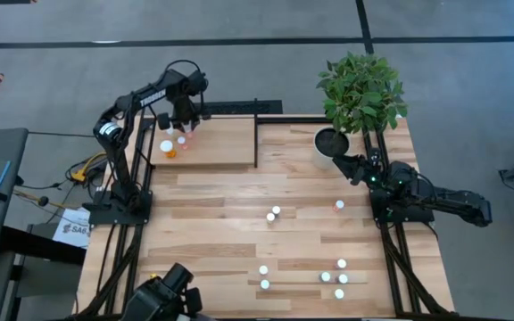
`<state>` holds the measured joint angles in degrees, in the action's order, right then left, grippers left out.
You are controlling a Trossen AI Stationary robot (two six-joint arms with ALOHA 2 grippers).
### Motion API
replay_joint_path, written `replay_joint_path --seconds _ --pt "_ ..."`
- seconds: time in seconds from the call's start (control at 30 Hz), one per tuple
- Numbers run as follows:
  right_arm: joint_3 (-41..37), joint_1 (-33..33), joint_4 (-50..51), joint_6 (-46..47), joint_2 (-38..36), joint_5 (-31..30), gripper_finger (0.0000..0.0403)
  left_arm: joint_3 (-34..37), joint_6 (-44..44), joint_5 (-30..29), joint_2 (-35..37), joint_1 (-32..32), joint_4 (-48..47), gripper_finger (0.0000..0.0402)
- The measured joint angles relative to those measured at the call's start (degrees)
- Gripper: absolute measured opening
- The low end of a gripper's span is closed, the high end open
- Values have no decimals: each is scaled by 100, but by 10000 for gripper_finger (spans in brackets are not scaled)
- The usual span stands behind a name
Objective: Pick and place medicine bottles onto shelf by color
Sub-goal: Put the pink pill bottle on the shelf
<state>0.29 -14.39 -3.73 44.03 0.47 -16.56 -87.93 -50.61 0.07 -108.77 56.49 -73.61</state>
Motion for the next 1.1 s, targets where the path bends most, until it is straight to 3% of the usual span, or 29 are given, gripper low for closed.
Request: replay_joint_path --seconds 0.8,0.93,1.1 --pt "-1 0 0 0 0 0 302 189 188 253 0 13 108 123" --pt "-1 0 1 0 0 0 302 189 188 263 0 13 61 150" --pt "0 0 0 0 0 0 302 187 152 263 0 13 -24 224"
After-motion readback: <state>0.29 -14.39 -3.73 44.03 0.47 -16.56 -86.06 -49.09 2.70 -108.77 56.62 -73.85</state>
